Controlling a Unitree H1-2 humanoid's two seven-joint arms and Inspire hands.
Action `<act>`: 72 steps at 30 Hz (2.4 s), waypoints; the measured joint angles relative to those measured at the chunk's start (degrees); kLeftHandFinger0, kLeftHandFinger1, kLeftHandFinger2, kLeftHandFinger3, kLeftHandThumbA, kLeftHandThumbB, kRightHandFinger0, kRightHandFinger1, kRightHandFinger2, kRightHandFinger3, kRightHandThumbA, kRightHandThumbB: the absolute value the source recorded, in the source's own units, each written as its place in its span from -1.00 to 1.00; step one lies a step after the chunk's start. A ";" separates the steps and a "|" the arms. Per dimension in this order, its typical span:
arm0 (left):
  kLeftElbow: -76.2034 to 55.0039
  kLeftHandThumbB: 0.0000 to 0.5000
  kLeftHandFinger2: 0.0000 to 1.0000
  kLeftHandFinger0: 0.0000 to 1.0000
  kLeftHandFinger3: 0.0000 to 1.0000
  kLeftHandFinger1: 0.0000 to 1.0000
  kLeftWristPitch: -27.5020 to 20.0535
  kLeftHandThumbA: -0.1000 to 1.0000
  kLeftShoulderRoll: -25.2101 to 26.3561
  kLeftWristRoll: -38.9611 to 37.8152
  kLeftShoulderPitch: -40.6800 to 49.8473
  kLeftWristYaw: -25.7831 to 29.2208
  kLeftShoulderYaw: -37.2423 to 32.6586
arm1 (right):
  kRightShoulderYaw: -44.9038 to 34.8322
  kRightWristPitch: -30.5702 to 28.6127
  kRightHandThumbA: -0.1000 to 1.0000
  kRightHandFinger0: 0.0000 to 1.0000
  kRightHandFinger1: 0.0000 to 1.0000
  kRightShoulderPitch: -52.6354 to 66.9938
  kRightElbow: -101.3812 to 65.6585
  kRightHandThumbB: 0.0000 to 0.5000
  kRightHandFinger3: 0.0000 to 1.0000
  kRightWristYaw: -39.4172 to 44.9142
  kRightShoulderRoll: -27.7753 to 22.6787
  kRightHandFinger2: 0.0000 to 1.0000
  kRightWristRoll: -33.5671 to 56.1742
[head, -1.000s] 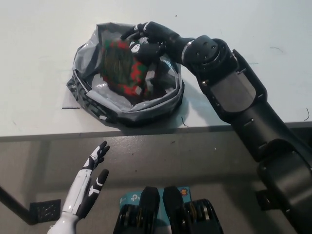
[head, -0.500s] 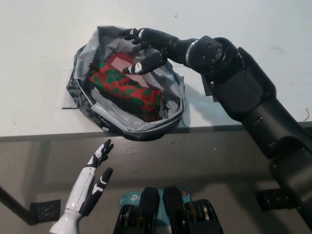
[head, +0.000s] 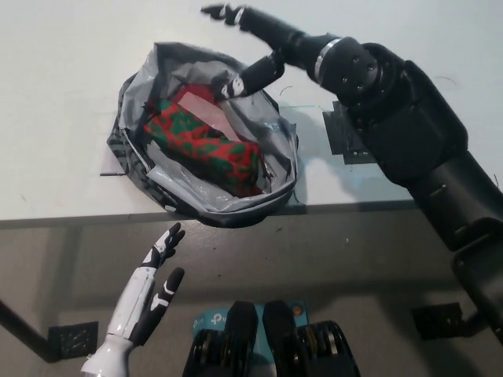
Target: The robot uses its right hand to pick up a bag of coffee beans and puts it in the black plastic bag, then the robot grabs the top of the bag and lifts it.
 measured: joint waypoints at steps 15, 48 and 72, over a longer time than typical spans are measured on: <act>0.02 -0.21 1.00 1.00 1.00 1.00 -0.16 1.00 0.04 0.11 -0.12 -0.01 -0.24 | -2.93 -0.17 0.86 1.00 1.00 4.48 -0.91 0.67 1.00 -5.31 -0.69 1.00 -3.69; 0.05 -0.18 1.00 1.00 1.00 1.00 -0.37 1.00 0.11 0.55 -0.60 0.00 -0.36 | -3.42 6.96 0.86 1.00 1.00 8.79 -1.33 1.00 1.00 -0.92 1.80 1.00 -2.43; 0.14 -0.20 1.00 1.00 1.00 1.00 -0.39 1.00 0.19 0.59 -1.69 0.00 -0.43 | 2.63 12.21 0.04 0.46 0.83 8.76 -1.03 0.29 1.00 -0.07 1.55 1.00 -7.46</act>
